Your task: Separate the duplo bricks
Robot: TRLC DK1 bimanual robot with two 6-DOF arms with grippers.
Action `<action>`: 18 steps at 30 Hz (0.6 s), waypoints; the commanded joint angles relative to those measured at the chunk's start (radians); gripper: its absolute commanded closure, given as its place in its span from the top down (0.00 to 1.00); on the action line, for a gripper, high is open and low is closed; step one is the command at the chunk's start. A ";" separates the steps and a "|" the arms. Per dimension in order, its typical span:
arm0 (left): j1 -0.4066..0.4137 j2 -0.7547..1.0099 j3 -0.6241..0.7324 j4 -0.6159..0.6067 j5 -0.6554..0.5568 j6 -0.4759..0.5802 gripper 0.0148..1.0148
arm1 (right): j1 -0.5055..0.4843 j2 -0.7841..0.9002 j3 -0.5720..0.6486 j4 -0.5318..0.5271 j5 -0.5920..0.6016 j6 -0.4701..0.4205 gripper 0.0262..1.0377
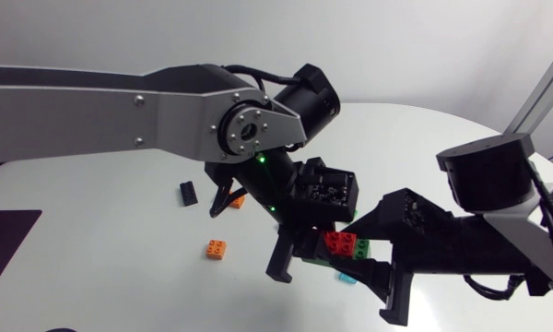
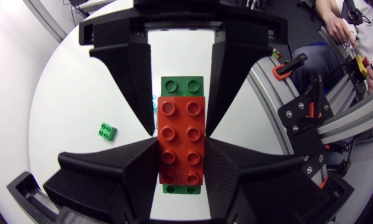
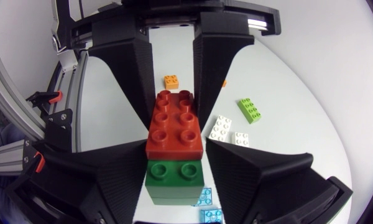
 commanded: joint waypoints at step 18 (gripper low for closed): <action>0.022 -0.061 -0.014 -0.004 0.012 0.004 0.20 | -0.069 -0.056 -0.032 -0.033 -0.033 0.009 0.55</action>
